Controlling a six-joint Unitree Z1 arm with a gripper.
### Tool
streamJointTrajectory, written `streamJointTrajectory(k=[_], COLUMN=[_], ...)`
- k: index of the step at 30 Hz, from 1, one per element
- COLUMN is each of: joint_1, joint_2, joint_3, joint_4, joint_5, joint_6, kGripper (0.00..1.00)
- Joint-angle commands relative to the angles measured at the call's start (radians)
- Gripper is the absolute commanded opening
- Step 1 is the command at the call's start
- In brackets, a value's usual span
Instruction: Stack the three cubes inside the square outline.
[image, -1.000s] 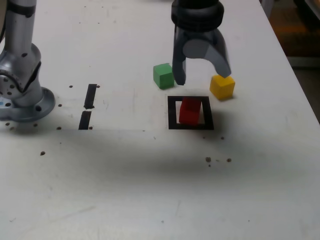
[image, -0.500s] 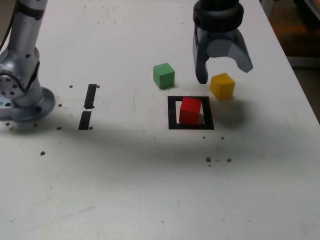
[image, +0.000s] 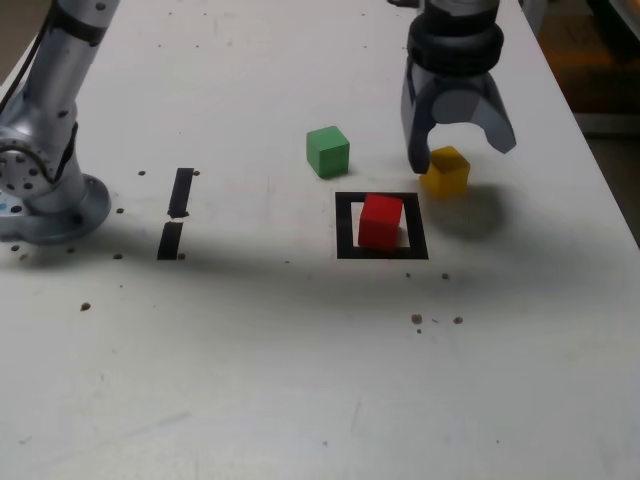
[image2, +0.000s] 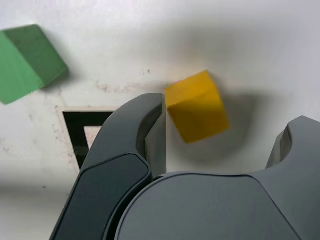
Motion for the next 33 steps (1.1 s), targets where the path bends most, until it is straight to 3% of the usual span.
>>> streamJointTrajectory(k=[1, 12, 17, 19, 28, 33], joint_1=[0.017, 0.069, 0.071, 0.07, 0.058, 0.05], joint_2=[0.013, 0.064, 0.084, 0.09, 0.098, 0.09], joint_3=[-0.003, -0.014, -0.021, -0.022, -0.02, -0.023], joint_4=[0.0, 0.002, 0.002, 0.001, -0.028, -0.042], joint_5=[0.0, -0.001, -0.019, -0.028, -0.033, -0.036], joint_6=[0.008, 0.039, 0.054, 0.06, 0.079, 0.103], kGripper=[0.83, 0.83, 0.8, 0.74, 0.27, 0.15])
